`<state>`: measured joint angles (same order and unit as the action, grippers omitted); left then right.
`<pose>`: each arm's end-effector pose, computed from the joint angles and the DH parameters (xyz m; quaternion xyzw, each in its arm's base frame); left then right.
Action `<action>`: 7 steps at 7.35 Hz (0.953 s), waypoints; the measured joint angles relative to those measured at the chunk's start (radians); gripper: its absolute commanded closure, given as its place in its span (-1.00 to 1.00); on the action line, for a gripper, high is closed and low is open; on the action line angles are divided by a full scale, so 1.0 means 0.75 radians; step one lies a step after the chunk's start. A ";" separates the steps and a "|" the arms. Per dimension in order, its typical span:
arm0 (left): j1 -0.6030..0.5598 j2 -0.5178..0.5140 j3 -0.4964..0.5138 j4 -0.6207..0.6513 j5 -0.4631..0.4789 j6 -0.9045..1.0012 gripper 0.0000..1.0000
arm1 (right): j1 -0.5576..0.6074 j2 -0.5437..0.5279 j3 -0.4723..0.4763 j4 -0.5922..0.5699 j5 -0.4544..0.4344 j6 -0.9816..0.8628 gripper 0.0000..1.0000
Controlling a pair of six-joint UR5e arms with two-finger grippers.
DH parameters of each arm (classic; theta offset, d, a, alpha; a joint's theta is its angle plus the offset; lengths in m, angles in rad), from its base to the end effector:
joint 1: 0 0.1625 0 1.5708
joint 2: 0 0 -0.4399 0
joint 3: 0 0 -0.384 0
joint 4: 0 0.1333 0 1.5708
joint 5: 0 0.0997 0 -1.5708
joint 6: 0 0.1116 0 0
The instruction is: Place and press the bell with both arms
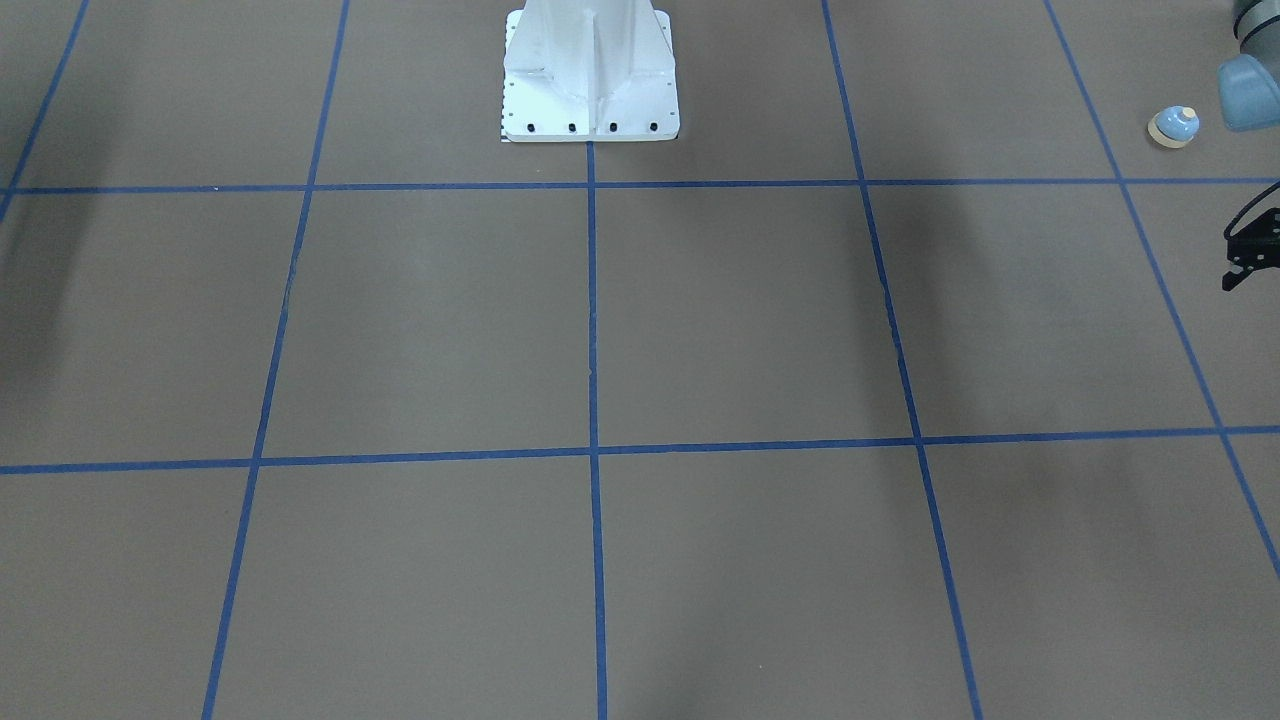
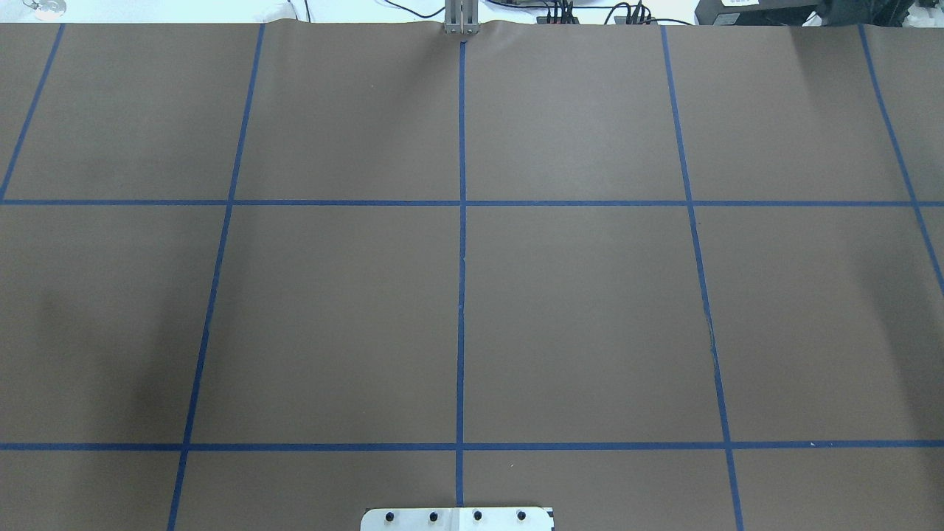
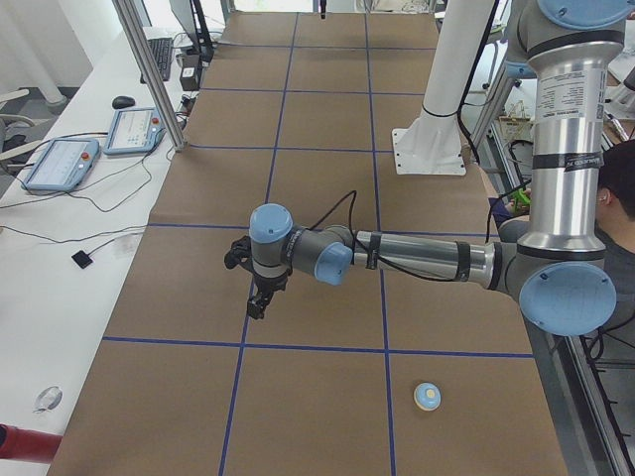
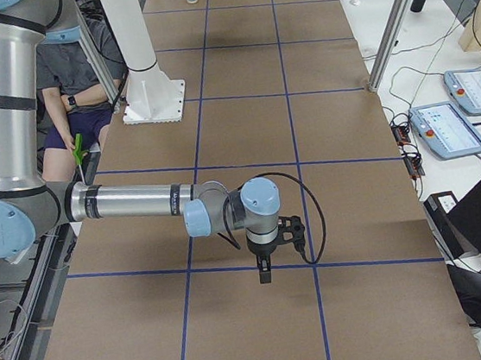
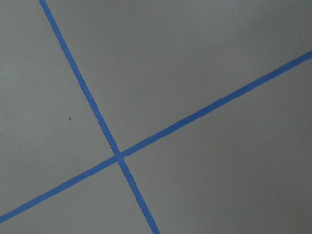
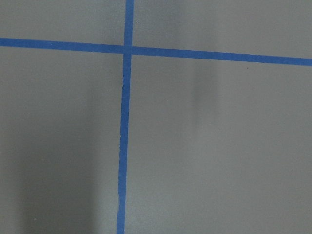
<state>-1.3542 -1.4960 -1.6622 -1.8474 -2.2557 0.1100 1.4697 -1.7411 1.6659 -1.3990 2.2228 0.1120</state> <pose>0.0401 -0.4740 0.6487 0.1197 0.3391 0.1999 0.9115 0.0233 -0.4206 0.7036 0.0115 -0.3229 -0.0103 0.9463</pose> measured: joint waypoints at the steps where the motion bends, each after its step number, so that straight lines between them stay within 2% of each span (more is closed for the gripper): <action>1: 0.006 0.057 0.008 -0.004 -0.002 0.001 -1.00 | 0.000 -0.002 0.000 0.011 0.000 0.000 -1.00; 3: 0.012 0.205 0.012 -0.074 -0.033 0.002 -1.00 | 0.000 -0.010 -0.002 0.037 0.002 0.000 -1.00; 5: 0.016 0.369 0.013 -0.153 -0.120 -0.001 -1.00 | 0.000 -0.015 -0.002 0.042 0.002 0.000 -1.00; 7: 0.026 0.517 0.015 -0.187 -0.141 -0.001 -1.00 | -0.001 -0.016 0.000 0.043 0.002 -0.001 -1.00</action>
<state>-1.3349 -1.1082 -1.6512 -1.9876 -2.3617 0.1090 1.4691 -1.7531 1.6657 -1.3668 2.2243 0.1110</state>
